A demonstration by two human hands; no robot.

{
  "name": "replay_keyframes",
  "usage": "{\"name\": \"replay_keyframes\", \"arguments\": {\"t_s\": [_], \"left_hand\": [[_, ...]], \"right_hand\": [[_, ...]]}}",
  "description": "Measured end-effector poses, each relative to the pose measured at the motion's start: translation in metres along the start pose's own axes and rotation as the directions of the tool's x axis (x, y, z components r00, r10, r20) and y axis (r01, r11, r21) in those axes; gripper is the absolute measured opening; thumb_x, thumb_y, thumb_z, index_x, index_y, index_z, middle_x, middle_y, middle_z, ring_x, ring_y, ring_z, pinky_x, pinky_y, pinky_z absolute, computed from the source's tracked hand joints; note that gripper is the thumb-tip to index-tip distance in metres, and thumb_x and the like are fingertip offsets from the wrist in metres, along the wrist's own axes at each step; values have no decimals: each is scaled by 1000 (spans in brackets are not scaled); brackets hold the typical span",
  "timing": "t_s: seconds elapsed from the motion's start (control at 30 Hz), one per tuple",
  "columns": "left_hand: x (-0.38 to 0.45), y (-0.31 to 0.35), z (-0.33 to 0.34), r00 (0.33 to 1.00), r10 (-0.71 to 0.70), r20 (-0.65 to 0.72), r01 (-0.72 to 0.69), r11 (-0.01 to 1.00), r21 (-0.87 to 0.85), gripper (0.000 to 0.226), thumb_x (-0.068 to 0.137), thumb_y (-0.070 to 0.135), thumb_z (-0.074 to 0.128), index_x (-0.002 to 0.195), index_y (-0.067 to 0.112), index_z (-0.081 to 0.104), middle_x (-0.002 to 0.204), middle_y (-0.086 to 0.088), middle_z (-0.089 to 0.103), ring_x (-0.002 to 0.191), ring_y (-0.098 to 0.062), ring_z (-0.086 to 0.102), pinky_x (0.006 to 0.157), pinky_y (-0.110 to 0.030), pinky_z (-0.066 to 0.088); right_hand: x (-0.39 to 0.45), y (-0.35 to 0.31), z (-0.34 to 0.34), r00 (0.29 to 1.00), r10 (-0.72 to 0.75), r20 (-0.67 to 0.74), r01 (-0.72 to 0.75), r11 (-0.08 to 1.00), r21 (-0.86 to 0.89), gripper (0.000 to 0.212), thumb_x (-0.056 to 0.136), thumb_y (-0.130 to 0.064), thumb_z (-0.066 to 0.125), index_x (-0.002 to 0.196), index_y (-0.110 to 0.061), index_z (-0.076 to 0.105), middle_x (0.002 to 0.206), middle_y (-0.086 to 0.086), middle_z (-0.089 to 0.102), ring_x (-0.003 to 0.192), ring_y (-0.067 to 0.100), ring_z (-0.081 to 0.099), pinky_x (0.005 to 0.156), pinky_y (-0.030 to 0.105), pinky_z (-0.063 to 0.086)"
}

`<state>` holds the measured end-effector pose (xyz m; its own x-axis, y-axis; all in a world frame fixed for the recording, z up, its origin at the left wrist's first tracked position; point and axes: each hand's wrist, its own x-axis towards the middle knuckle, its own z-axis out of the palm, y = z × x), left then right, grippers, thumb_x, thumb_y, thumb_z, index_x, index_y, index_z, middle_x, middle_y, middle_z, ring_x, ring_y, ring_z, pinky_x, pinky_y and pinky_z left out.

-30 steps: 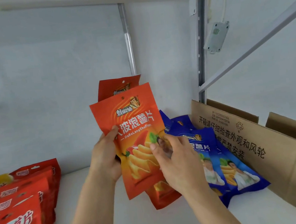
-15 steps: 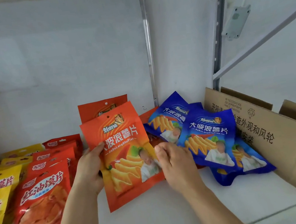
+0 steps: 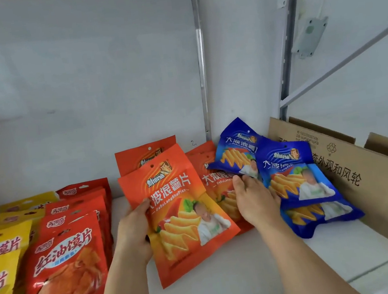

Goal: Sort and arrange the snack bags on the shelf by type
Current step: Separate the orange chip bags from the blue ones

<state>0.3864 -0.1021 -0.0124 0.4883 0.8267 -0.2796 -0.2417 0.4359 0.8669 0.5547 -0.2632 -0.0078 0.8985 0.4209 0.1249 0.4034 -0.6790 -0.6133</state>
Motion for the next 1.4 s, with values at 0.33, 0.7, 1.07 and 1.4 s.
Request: {"name": "replay_keyframes", "arguments": {"t_s": [0.33,0.7,1.07,1.4], "left_hand": [[12,4,-2,992,112,-53,-110,993,28,11,100,21,60,109,20,66,103,-12,77,90,-36,75,87,-58,58],[4,8,0,943,312,-117,-274,925,264,15,102,27,56,114,23,64,107,-6,76,95,-29,74,91,-52,58],[4,11,-2,870,462,-172,-371,843,389,15,105,29,51,114,24,61,107,0,71,95,-23,70,89,-46,57],[6,13,-4,832,512,-213,-405,824,398,12,105,32,50,105,25,60,105,0,72,92,-23,71,86,-45,59]], "right_hand": [[18,-5,-6,990,80,118,-65,990,-123,75,95,-67,31,157,-25,16,162,4,25,144,34,31,116,52,20],[26,17,-12,994,9,105,0,996,-85,90,81,-72,57,150,-20,31,146,6,48,133,33,46,115,48,27],[24,30,-15,985,-140,98,123,979,164,56,88,-50,67,133,-18,56,128,1,63,116,23,59,98,40,48],[12,25,-21,963,-269,-21,256,889,379,44,84,-39,75,123,-21,65,106,-9,61,102,10,56,82,23,37]]}}
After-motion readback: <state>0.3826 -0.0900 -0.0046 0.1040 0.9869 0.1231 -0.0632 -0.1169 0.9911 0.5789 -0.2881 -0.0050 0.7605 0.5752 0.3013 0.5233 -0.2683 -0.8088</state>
